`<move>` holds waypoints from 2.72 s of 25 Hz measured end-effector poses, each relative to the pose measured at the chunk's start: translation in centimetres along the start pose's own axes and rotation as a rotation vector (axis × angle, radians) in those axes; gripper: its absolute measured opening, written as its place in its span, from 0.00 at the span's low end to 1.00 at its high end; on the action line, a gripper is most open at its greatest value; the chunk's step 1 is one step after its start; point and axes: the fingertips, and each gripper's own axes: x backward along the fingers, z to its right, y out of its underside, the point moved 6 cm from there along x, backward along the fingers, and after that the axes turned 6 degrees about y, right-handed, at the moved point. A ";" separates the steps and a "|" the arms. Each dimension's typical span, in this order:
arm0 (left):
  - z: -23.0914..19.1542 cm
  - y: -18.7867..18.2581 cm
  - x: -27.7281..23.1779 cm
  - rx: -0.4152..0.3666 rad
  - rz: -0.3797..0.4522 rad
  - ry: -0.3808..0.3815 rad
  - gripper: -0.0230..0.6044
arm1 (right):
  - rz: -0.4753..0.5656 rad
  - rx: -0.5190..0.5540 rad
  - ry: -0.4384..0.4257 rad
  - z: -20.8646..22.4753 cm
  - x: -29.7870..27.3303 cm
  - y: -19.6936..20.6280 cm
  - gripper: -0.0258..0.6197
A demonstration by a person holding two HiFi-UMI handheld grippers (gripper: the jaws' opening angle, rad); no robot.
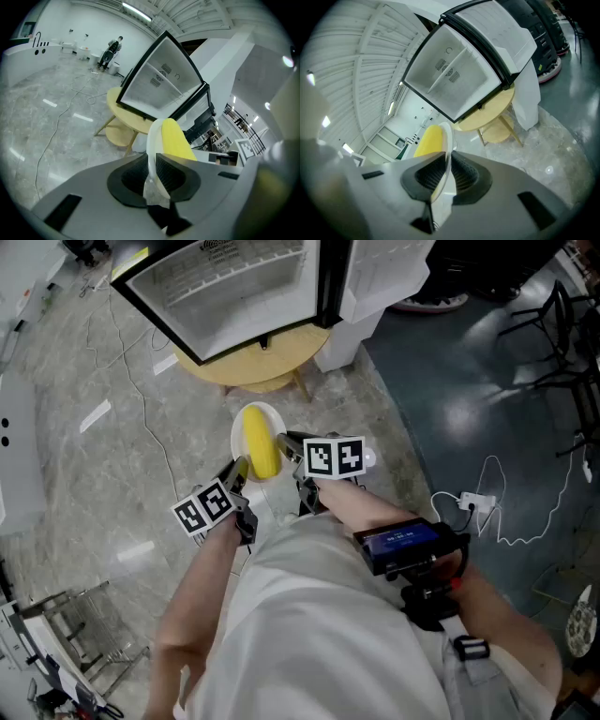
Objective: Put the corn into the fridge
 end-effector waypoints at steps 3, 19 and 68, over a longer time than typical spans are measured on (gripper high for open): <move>0.8 2.8 3.1 -0.002 -0.005 -0.006 0.13 | -0.016 0.008 0.008 -1.3 2.4 3.2 0.11; 2.3 7.7 7.7 -0.016 0.006 0.029 0.13 | 0.061 0.017 -0.004 -3.2 6.7 7.9 0.11; 3.1 9.3 6.4 -0.019 -0.039 0.050 0.13 | 0.029 -0.016 0.035 -1.1 7.8 8.3 0.11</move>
